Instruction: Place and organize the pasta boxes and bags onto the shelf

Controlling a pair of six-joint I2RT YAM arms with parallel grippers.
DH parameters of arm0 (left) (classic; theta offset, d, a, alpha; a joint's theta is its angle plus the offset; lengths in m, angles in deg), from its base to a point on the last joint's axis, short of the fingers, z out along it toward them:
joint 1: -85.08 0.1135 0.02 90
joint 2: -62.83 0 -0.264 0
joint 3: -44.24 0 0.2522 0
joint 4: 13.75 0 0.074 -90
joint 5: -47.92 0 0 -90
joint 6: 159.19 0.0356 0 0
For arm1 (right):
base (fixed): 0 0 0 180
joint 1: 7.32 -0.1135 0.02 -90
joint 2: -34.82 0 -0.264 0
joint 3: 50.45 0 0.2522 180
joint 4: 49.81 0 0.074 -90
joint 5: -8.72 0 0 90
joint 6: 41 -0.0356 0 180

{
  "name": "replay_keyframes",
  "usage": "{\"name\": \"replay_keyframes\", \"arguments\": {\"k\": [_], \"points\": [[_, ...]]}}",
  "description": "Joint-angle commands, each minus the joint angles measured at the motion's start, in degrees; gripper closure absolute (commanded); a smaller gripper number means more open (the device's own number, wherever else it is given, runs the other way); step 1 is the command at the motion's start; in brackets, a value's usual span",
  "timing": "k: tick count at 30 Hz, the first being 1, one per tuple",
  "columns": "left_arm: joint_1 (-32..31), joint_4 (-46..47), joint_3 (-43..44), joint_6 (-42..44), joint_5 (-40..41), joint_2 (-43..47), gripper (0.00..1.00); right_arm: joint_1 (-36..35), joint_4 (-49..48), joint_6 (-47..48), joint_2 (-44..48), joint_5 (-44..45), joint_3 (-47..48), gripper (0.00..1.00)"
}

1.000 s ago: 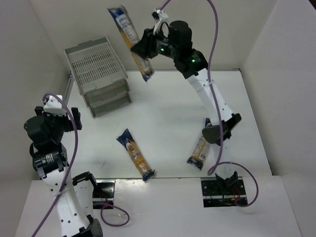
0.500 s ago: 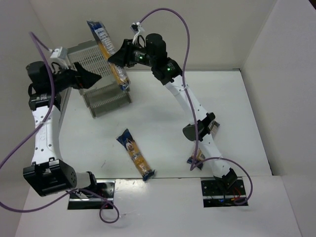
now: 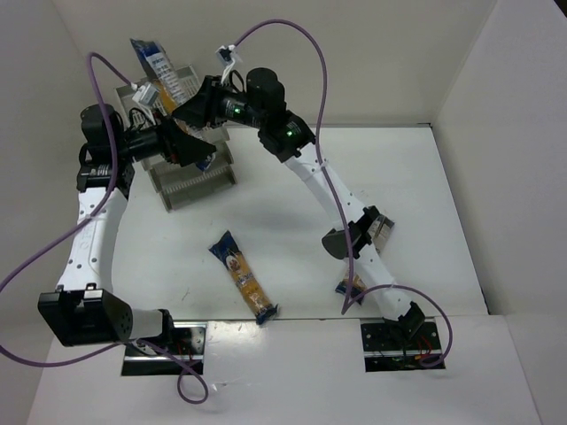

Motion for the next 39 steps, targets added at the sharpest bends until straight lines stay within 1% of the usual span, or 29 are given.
{"name": "replay_keyframes", "arguments": {"k": [1, 3, 5, 6, 7, 8, 9, 11, 12, 14, 15, 16, 17, 19, 20, 21, 22, 23, 25, 26, 27, 28, 29, 30, 32, 34, 36, 39], "points": [[-0.33, 4.3, -0.76, -1.14, 1.34, -1.64, 0.0, -2.77, -10.45, -1.9, 2.7, 1.04, 4.67, 1.0], [-0.33, 4.31, -0.76, -0.54, 1.34, -1.64, 0.0, -2.77, -10.45, -1.9, 2.7, 1.56, 4.67, 1.0], [-0.33, 3.78, -0.76, -0.01, 1.95, -1.12, 0.11, -3.3, -9.84, -1.37, 3.32, 2.09, 4.67, 1.0], [-0.33, 3.78, -0.76, -0.01, 1.26, -1.11, 0.22, -3.3, -9.05, -0.85, 3.32, 2.09, 4.67, 1.0], [-0.33, 5.18, -1.36, -0.88, 0.64, -0.59, 0.4, -3.3, -8.52, -0.15, 3.84, 2.61, 4.67, 1.0], [-0.33, 5.71, -1.37, -0.89, 0.63, -0.59, 0.4, -3.3, -7.73, -0.14, 3.84, 3.23, 4.67, 1.0], [-0.33, 5.72, -1.37, -1.5, 1.33, -0.59, 0.62, -3.3, -6.94, 0.47, 3.84, 4.54, 4.67, 1.0], [-0.33, 4.33, -0.76, -0.54, 3.78, -0.59, 0.76, -3.3, -6.15, 1.09, 3.84, 6.56, 4.67, 1.0], [-0.33, 4.31, 0.11, -0.53, 4.49, -0.59, 0.79, -3.3, -5.36, 1.88, 3.84, 7.18, 4.67, 0.83], [-0.33, 5.71, 0.73, -2.11, 5.12, -0.59, 0.81, -3.3, -4.04, 2.85, 4.37, 9.55, 4.67, 0.6], [-0.33, 6.76, 0.74, -3.51, 5.12, -0.59, 0.82, -3.3, -4.04, 3.55, 4.37, 10.35, 4.67, 0.46], [0.19, 9.47, 1.26, -6.48, 5.12, -1.11, 0.84, -3.3, -3.43, 4.16, 4.37, 11.66, 4.67, 0.4], [0.72, 11.67, 1.96, -7.73, 5.12, -1.11, 0.84, -3.3, -3.42, 4.69, 4.37, 12.63, 4.67, 0.21], [0.73, 12.22, 3.54, -8.44, 6.25, -1.9, 0.85, -3.3, -2.72, 5.3, 4.9, 15.26, 4.67, 0.08], [0.73, 12.22, 4.42, -9.23, 6.87, -2.86, 0.85, -3.3, -2.02, 5.31, 4.9, 16.75, 4.67, 0.03], [1.34, 12.22, 6.17, -9.76, 7.48, -4.52, 0.85, -3.3, -1.06, 7.23, 5.94, 22.08, 4.67, 0.0], [2.04, 12.22, 7.06, -9.76, 8.1, -5.15, 0.85, -3.3, -0.18, 7.24, 5.95, 24.13, 4.67, 0.0], [2.05, 10.74, 9.59, -8.55, 9.93, -6.55, 0.85, -3.3, 0.88, 8.72, 6.65, 28.5, 4.67, 0.0], [2.05, 7.4, 12.06, -3.81, 12.75, -7.96, 0.85, -3.3, 1.58, 10.66, 7.54, 32.57, 4.67, 0.0], [2.05, 7.39, 13.47, -3.79, 15.02, -8.75, 0.85, -3.3, 1.59, 11.72, 7.54, 34.16, 4.67, 0.0], [2.05, 4.08, 14.79, -0.74, 18.27, -9.54, 0.85, -3.3, 2.29, 12.77, 8.32, 35.39, 4.67, 0.0], [2.05, 1.61, 16.8, 1.38, 25.69, -11.99, 0.89, -3.3, 3.16, 15.04, 9.2, 36.1, 4.67, 0.0], [2.05, 0.98, 17.61, 2.36, 31.69, -12.79, 0.89, -3.3, 3.17, 15.07, 9.99, 36.11, 4.67, 0.0], [2.05, 0.97, 18.14, 3.41, 33.31, -13.5, 0.87, -3.3, 4.13, 15.07, 10.0, 36.63, 4.67, 0.0], [2.05, 0.97, 19.2, 6.14, 35.34, -15.43, 0.86, -3.3, 4.84, 15.07, 10.61, 36.63, 4.67, 0.0], [2.05, 1.49, 19.72, 6.14, 35.35, -16.14, 0.82, -3.83, 4.84, 15.59, 11.23, 36.02, 4.67, 0.0], [2.05, 2.55, 19.72, 5.62, 35.35, -17.28, 0.8, -3.83, 5.37, 15.59, 11.84, 36.02, 4.67, 0.0], [2.05, 2.55, 19.72, 4.05, 32.81, -19.03, 0.78, -3.83, 6.68, 16.12, 12.36, 36.02, 4.67, 0.0]]}}
